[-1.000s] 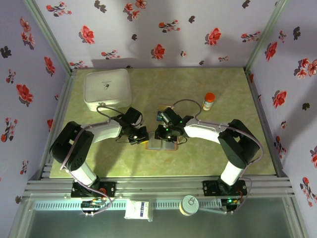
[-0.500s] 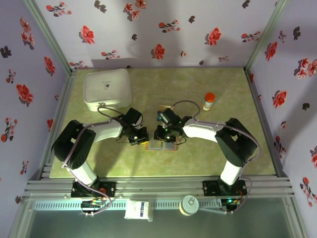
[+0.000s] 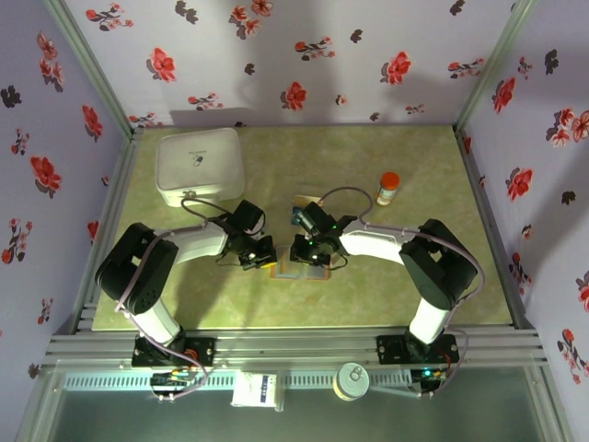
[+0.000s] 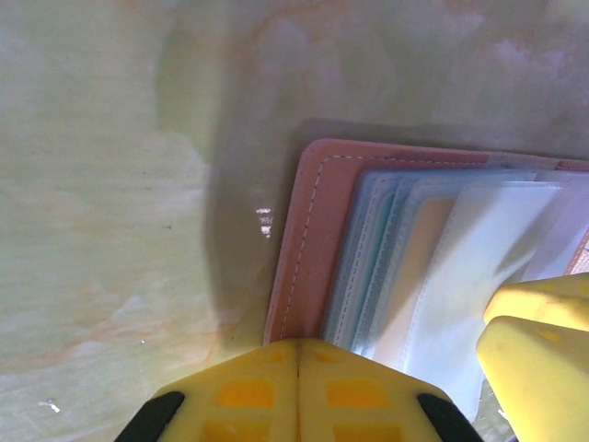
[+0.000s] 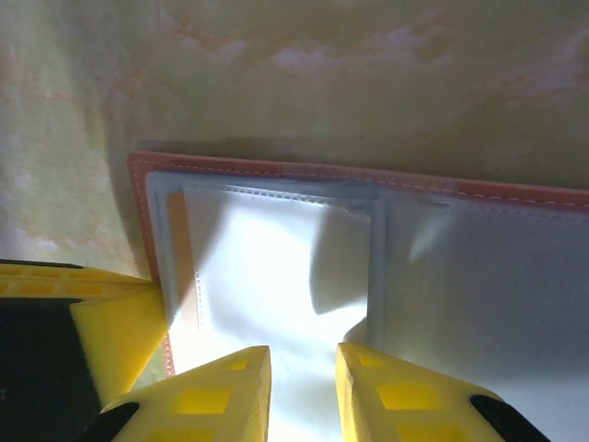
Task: Take the credit cards out of the card holder
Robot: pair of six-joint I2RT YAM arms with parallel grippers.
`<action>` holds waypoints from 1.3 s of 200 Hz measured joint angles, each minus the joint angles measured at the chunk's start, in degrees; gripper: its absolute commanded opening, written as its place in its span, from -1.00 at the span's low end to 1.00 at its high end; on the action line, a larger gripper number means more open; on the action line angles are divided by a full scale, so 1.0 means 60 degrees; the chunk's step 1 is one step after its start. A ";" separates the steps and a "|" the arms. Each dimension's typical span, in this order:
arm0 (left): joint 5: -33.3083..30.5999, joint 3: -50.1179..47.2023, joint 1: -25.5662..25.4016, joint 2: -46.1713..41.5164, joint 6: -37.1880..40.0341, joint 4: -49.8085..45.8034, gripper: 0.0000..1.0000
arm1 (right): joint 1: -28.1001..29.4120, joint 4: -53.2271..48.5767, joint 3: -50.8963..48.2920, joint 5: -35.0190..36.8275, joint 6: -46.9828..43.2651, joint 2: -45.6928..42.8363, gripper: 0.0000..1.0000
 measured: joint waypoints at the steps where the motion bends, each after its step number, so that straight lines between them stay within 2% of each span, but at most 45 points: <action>1: 0.0000 0.0000 0.0000 0.0000 -0.0004 0.0000 -0.85 | 0.0000 -0.0004 0.0000 0.0000 0.0004 0.0000 -0.47; 72: -0.0007 0.0011 0.0000 0.0000 0.0007 -0.0018 -0.85 | -0.0004 -0.0102 -0.0036 0.0219 -0.0015 -0.0197 -0.50; 106: -0.0022 0.0095 0.0000 0.0011 0.0029 -0.0157 -0.85 | -0.0004 -0.0098 -0.0091 0.0222 -0.0069 -0.0200 -0.61; 161: -0.0015 0.0229 0.0000 0.0127 0.0036 -0.0197 -0.85 | 0.0000 -0.0095 -0.0157 0.0251 -0.0069 -0.0197 -0.67; 233: -0.0018 0.0229 0.0004 0.0127 0.0036 -0.0193 -0.86 | -0.0004 -0.0102 -0.0379 0.0430 -0.0080 -0.0197 -0.90; 260: -0.0018 0.0229 0.0000 0.0127 0.0036 -0.0197 -0.86 | -0.0004 -0.0091 -0.0448 0.0477 -0.0109 -0.0197 -0.89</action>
